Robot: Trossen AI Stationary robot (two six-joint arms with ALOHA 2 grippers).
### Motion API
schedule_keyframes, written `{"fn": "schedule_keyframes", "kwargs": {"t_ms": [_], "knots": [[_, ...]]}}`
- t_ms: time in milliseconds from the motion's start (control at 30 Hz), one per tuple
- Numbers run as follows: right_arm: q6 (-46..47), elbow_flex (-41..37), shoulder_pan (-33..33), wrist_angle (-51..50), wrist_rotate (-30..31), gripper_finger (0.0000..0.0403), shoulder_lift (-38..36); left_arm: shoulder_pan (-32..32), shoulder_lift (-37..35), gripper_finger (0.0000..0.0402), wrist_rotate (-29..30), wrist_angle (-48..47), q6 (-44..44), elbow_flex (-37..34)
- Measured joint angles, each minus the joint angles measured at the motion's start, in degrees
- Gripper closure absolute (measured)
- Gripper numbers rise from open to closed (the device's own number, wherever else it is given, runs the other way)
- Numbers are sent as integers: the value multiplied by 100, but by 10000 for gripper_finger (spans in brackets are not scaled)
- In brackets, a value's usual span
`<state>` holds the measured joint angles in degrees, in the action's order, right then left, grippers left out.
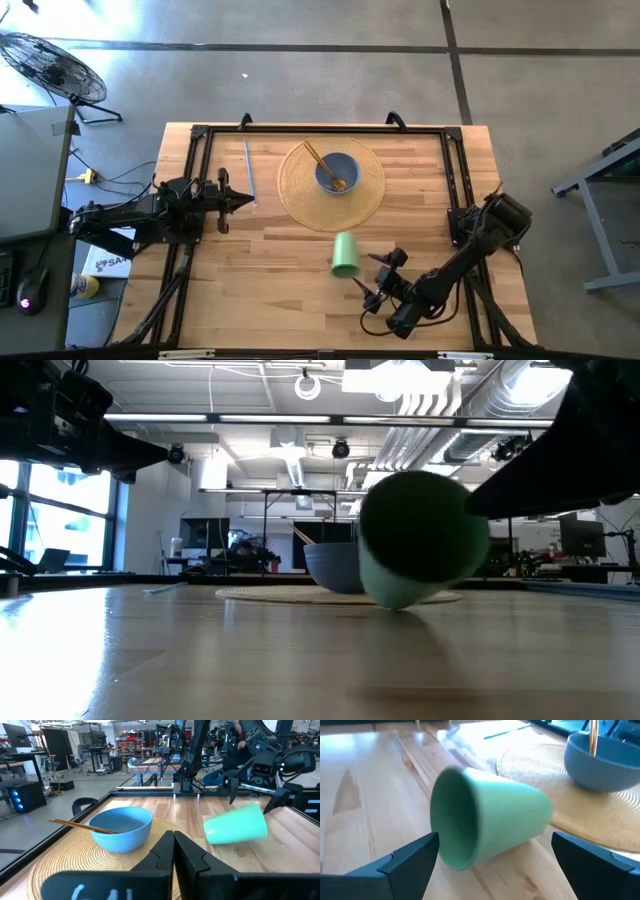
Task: Pick & Place Utensil
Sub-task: Put the green cup to the top right of the blue bowl on the brown mat
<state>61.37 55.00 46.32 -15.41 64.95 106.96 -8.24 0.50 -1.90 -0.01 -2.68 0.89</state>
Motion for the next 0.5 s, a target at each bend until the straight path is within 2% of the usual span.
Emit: {"fn": "schedule_keyframes", "kwargs": {"t_ms": [233,367,500], "knots": [[-498,0,-125,165,-285,22,-26,-1,1,400,-1,0,0,0],[-1447,13,-282,945,-628,22,-26,0,-1,400,0,0,0,0],[-2798,370,-575,1820,-1106,22,100,-2,-1,400,-1,0,0,0]]}}
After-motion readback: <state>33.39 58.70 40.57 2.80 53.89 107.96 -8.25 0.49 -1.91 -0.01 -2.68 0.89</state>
